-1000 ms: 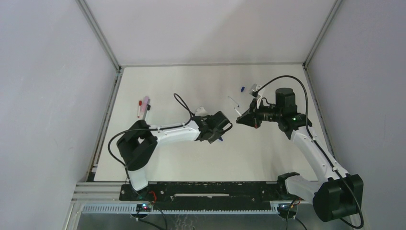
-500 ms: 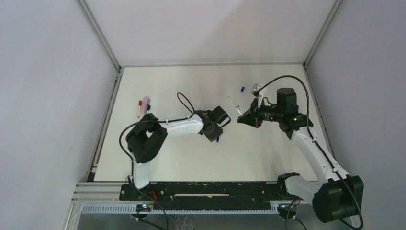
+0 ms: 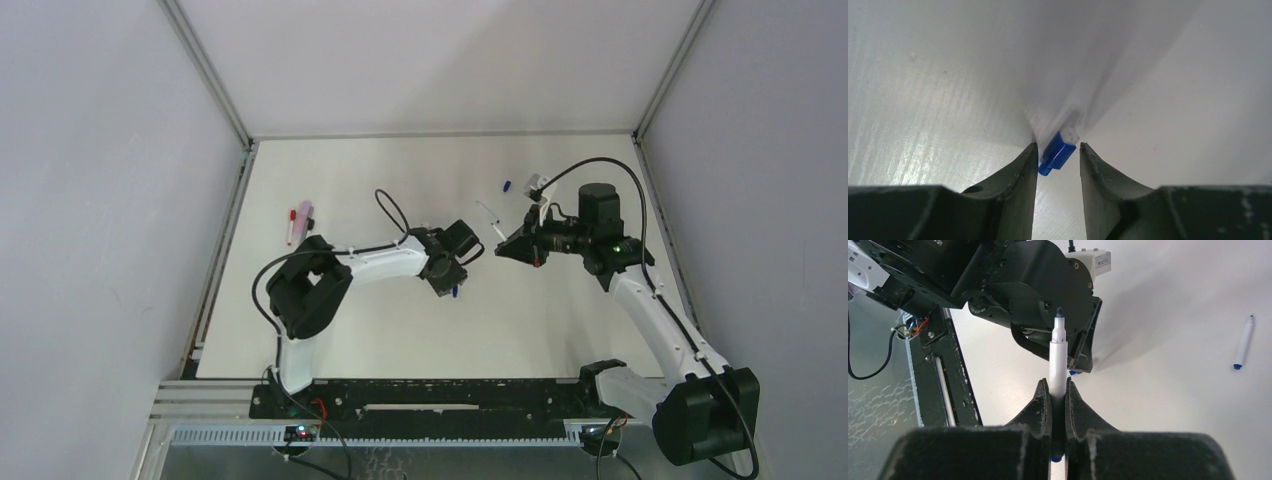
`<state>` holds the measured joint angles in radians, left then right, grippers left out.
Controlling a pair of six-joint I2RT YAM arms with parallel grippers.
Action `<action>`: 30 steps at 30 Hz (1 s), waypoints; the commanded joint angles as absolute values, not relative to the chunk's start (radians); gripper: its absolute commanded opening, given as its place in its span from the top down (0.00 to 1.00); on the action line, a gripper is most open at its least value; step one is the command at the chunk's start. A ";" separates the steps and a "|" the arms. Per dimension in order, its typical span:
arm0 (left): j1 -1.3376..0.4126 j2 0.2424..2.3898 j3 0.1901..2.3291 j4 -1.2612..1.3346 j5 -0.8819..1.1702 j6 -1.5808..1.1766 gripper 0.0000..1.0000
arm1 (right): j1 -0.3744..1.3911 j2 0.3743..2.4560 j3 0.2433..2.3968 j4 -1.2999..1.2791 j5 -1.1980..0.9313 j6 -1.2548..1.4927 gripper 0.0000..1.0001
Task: Insert the pens into the pen caps
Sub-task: Pick up the pen cap from the center of the board.
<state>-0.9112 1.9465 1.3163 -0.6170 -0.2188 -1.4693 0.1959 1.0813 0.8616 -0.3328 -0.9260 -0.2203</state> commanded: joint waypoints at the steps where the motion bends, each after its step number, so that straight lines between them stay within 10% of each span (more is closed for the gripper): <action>1: -0.913 1.990 1.397 -0.725 -0.214 -1.352 0.60 | 0.188 1.051 0.905 -0.329 -0.943 -0.206 1.00; 30: -0.934 2.159 1.456 -0.823 -0.351 -0.867 0.86 | 0.164 1.026 0.905 -0.334 -0.980 -0.198 1.00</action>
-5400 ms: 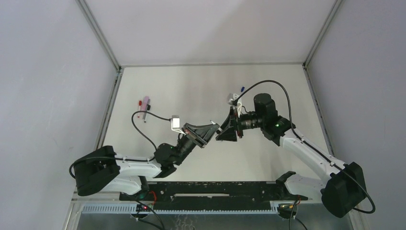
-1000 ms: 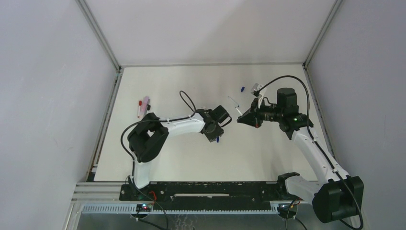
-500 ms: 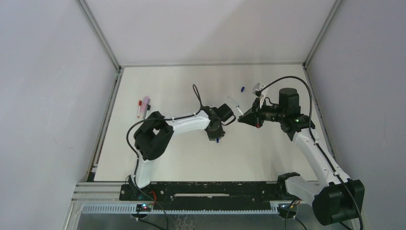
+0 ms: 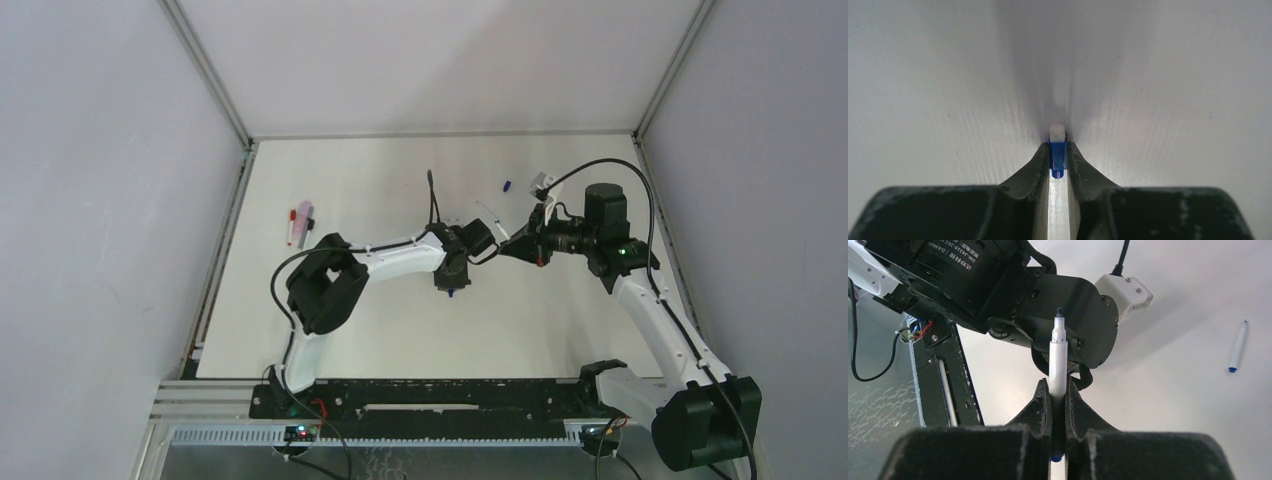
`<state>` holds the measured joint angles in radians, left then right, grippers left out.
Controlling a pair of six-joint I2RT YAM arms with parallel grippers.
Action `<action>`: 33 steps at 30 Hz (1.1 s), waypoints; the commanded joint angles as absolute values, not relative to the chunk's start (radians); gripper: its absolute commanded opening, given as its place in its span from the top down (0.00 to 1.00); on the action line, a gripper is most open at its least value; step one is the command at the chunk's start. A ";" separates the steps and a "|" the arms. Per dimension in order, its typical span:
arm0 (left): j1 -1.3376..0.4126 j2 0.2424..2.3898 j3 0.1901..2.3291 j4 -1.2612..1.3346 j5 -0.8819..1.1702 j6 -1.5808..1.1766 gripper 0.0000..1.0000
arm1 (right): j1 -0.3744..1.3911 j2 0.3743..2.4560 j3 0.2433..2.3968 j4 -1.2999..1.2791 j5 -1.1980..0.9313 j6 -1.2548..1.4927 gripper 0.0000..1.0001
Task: Insert the pens into the pen caps
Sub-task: Pick up the pen cap from the center of the board.
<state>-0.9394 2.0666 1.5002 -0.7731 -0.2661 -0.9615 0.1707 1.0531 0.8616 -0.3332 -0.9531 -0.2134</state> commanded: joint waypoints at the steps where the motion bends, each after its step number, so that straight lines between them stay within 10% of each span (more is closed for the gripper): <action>1: -0.934 2.160 1.449 -0.817 -0.352 -0.851 0.89 | 0.164 1.024 0.905 -0.334 -0.981 -0.198 1.00; 17: -0.936 1.550 0.931 -0.255 -0.289 -0.698 1.00 | 0.161 1.028 0.905 -0.364 -1.094 -0.253 1.00; 33: -0.956 0.949 0.379 0.889 -0.211 -0.753 1.00 | 0.232 1.007 0.905 -0.428 -1.339 -0.357 1.00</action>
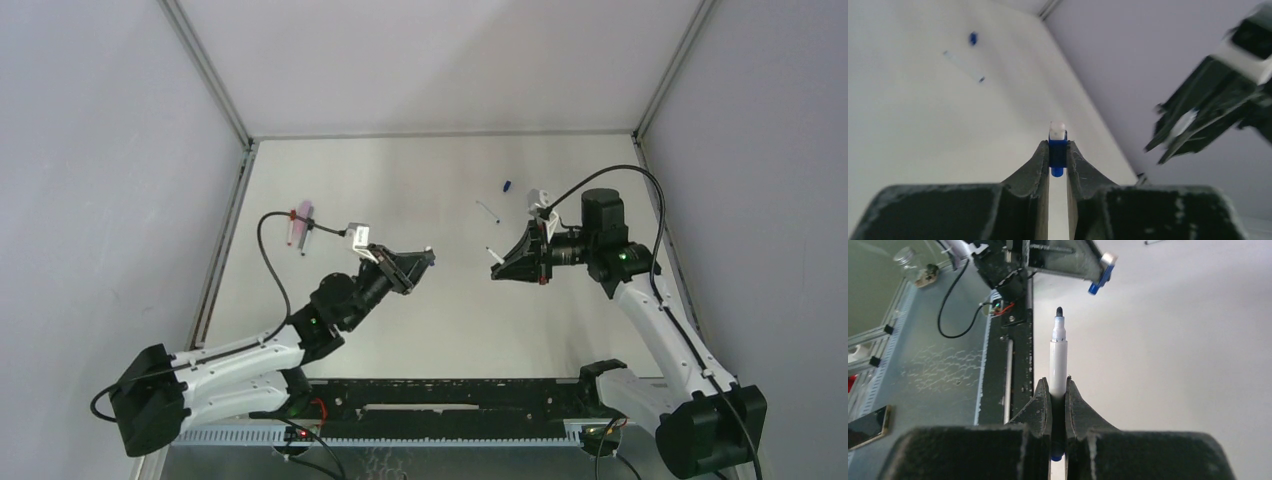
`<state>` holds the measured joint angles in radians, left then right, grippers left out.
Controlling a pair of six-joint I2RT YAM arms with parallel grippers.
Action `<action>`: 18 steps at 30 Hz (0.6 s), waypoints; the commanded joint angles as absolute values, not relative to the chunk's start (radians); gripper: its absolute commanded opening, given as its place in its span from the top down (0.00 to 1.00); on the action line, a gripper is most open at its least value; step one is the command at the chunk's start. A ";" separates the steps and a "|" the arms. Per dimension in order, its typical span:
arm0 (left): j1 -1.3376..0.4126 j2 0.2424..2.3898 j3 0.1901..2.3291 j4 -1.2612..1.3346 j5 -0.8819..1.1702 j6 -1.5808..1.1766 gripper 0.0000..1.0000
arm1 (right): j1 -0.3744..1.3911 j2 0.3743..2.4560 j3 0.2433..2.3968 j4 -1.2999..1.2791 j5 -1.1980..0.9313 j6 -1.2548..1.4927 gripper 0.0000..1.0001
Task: Insert the pens into the pen caps
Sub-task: Pick up the pen cap from the center of the board, then insert the pen cap onto the pen.
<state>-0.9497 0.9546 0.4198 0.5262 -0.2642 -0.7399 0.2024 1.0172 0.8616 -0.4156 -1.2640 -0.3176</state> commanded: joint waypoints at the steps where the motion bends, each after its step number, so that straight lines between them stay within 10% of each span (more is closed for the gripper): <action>1: -0.959 0.960 0.378 0.939 -0.199 -0.753 1.00 | 0.240 1.008 0.904 -0.426 -1.343 -0.349 1.00; 18: -1.072 1.297 0.543 1.413 -0.248 -0.693 1.00 | 0.311 1.015 0.879 -0.257 -1.276 -0.132 1.00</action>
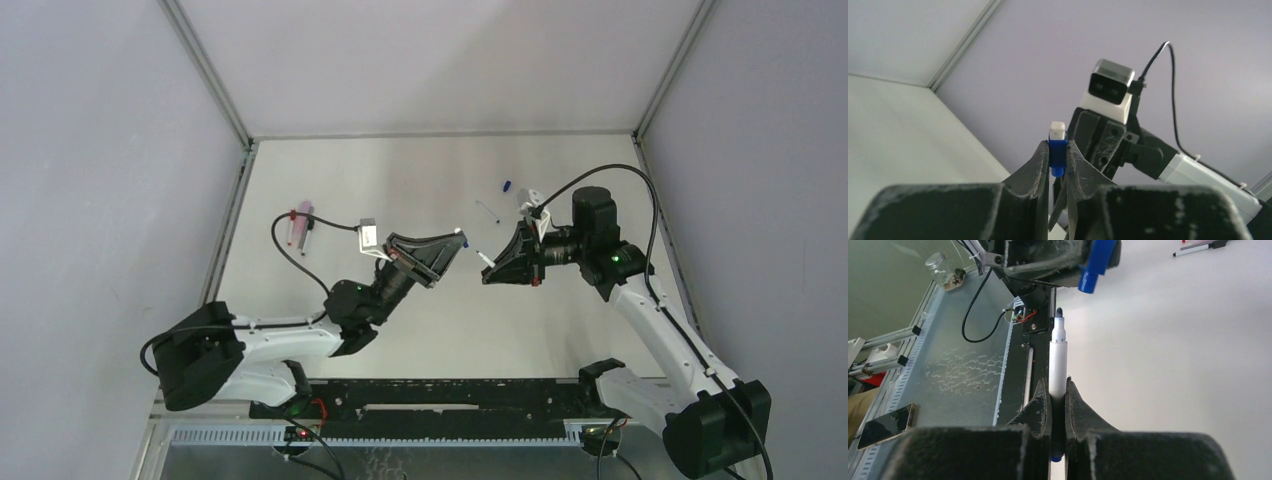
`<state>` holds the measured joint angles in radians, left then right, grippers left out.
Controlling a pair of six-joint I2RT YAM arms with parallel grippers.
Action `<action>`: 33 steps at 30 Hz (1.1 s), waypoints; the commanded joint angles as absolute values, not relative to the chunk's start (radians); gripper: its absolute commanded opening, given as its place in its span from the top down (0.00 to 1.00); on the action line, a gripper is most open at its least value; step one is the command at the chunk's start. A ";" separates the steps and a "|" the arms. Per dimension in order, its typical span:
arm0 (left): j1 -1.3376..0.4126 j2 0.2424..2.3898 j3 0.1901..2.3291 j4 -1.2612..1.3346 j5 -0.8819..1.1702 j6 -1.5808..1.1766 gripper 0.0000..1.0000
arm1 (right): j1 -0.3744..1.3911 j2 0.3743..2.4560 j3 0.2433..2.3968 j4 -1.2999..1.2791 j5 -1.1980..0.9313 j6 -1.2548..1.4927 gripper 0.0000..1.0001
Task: Insert the pens into the pen caps
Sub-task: Insert the pen cap onto the pen.
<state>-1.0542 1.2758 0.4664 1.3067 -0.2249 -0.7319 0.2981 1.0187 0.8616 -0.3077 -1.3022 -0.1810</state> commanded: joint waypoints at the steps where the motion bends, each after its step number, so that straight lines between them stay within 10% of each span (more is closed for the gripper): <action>1: -1.075 1.301 0.546 1.415 -0.255 -0.692 1.00 | 0.312 1.015 0.879 -0.255 -1.275 -0.131 1.00; 33: -1.104 1.364 0.574 1.438 -0.291 -0.733 1.00 | 0.313 1.006 0.861 -0.189 -1.235 -0.047 1.00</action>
<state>-1.0977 1.3552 0.5301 1.3979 -0.2783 -0.7338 0.3084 1.0183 0.8612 -0.2249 -1.2354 -0.0639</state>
